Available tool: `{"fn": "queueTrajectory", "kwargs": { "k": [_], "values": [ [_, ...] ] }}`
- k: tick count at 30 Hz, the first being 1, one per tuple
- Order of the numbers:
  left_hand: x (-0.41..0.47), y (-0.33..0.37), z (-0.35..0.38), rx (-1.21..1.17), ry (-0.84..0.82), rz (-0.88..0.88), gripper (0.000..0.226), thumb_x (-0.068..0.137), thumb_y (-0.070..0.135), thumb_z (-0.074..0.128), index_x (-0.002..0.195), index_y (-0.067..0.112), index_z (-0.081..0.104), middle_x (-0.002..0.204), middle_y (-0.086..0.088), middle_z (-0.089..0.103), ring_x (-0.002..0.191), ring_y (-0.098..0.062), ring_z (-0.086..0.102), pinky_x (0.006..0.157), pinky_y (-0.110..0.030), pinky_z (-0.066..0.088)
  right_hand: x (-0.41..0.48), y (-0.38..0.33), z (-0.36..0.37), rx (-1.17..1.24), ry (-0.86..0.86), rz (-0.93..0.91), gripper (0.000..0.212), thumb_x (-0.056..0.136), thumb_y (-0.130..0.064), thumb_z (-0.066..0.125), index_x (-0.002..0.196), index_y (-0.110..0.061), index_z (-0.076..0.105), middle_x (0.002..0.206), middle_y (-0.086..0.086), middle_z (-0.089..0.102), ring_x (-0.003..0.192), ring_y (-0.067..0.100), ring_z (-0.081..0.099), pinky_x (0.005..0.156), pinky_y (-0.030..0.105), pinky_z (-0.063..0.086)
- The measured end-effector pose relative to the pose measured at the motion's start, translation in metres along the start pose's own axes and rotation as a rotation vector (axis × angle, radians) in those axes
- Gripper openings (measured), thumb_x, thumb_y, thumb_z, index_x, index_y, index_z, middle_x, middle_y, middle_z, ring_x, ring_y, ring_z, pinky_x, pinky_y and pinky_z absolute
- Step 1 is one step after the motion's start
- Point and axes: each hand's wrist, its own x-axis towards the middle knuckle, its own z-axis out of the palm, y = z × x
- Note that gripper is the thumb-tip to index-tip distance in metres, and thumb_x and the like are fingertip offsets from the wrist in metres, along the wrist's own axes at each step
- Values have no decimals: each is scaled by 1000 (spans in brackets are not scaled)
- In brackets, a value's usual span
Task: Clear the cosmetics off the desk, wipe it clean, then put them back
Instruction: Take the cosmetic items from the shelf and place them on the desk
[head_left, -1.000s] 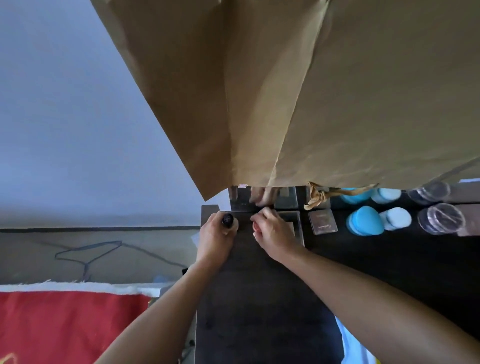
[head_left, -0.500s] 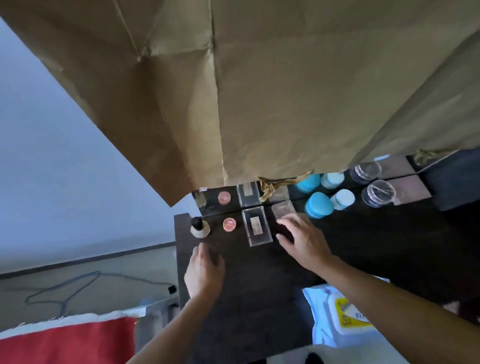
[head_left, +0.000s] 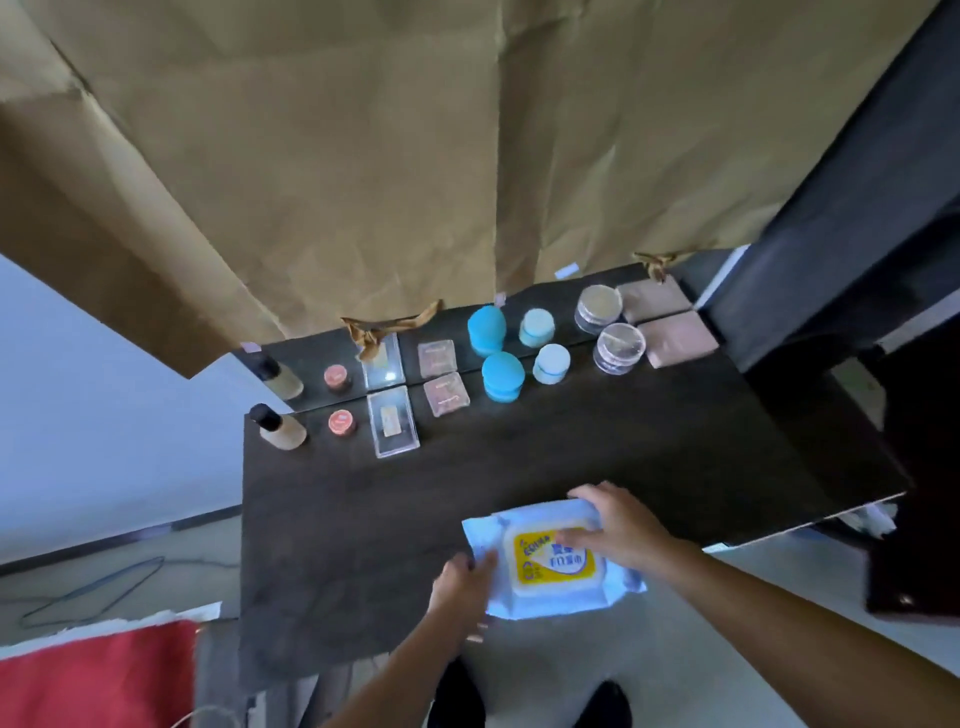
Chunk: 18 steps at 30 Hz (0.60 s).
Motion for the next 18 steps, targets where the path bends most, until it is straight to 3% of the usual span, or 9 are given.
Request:
{"fn": "queueTrajectory", "kwargs": {
  "k": [2,3,5,7,11,18],
  "values": [
    [-11,3,18,-36,76,-4,34,89,45,55,99,13,56,84,-4,61,64,-20,63,48,-23,54,-5,3,0,83,0,41,65,59,-58,78,112,-26,59,105,-3,60,96,12,58,79,23,44],
    [-13,6,24,-57,123,12,33,88,43,57,99,13,57,85,-4,61,69,-20,63,52,-27,56,-7,6,-1,141,-3,71,61,58,-55,80,107,-24,61,101,-3,63,90,11,61,75,22,46],
    [-18,20,40,-94,161,43,29,86,36,61,99,11,59,87,-8,63,71,-24,65,55,-35,58,-15,26,-8,267,-16,129,55,53,-55,81,96,-24,64,94,-6,68,82,10,64,73,26,51],
    [-23,41,54,-109,156,78,24,84,29,62,99,10,61,88,-10,65,64,-23,63,47,-31,54,-25,51,-17,399,-7,196,54,48,-57,80,87,-23,65,86,-6,71,77,10,68,75,32,56],
    [-23,94,88,-67,154,204,22,74,32,64,92,20,62,82,-5,67,70,-25,64,70,-39,58,-42,102,-55,598,77,268,45,51,-52,84,80,-21,68,77,-2,74,72,13,70,72,37,59],
    [17,204,167,-27,72,396,28,76,15,59,104,18,59,97,-7,66,88,-29,64,76,-37,56,-41,174,-129,724,208,410,47,63,-52,80,82,-13,62,84,4,69,66,12,60,45,19,43]
  ]
}}
